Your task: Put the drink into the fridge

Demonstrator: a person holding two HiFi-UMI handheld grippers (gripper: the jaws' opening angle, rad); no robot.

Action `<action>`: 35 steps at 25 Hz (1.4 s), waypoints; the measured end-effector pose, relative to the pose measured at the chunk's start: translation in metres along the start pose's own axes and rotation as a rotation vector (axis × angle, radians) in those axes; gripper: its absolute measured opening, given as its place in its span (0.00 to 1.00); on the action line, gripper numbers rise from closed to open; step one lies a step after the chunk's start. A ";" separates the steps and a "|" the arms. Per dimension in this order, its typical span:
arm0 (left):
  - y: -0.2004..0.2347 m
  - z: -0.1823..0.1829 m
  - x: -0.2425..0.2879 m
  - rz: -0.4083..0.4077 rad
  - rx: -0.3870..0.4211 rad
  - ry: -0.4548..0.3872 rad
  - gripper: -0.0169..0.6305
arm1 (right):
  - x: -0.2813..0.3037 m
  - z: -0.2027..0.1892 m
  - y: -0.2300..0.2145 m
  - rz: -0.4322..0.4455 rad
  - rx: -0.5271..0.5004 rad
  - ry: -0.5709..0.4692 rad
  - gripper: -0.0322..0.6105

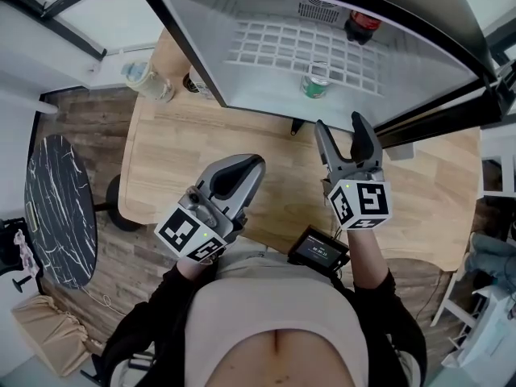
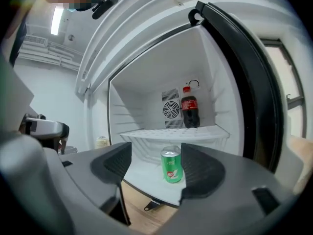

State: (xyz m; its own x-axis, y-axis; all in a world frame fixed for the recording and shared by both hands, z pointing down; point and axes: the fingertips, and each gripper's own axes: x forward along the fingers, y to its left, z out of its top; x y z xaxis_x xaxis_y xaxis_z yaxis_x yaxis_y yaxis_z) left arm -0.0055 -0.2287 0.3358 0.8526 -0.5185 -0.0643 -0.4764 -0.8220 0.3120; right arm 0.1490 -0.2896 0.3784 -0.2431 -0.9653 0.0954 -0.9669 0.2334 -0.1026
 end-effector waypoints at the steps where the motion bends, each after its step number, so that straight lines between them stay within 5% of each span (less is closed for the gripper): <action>1: 0.000 0.000 0.001 -0.004 0.001 0.000 0.06 | -0.003 0.002 0.001 0.001 0.002 -0.002 0.57; 35: -0.005 0.009 0.024 -0.173 -0.006 -0.003 0.06 | -0.042 0.042 0.025 -0.090 -0.020 -0.083 0.15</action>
State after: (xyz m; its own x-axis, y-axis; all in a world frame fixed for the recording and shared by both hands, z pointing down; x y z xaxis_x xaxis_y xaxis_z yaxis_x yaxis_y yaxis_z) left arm 0.0149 -0.2393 0.3243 0.9212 -0.3699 -0.1209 -0.3208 -0.8978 0.3018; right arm 0.1387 -0.2481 0.3304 -0.1485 -0.9887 0.0211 -0.9862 0.1465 -0.0773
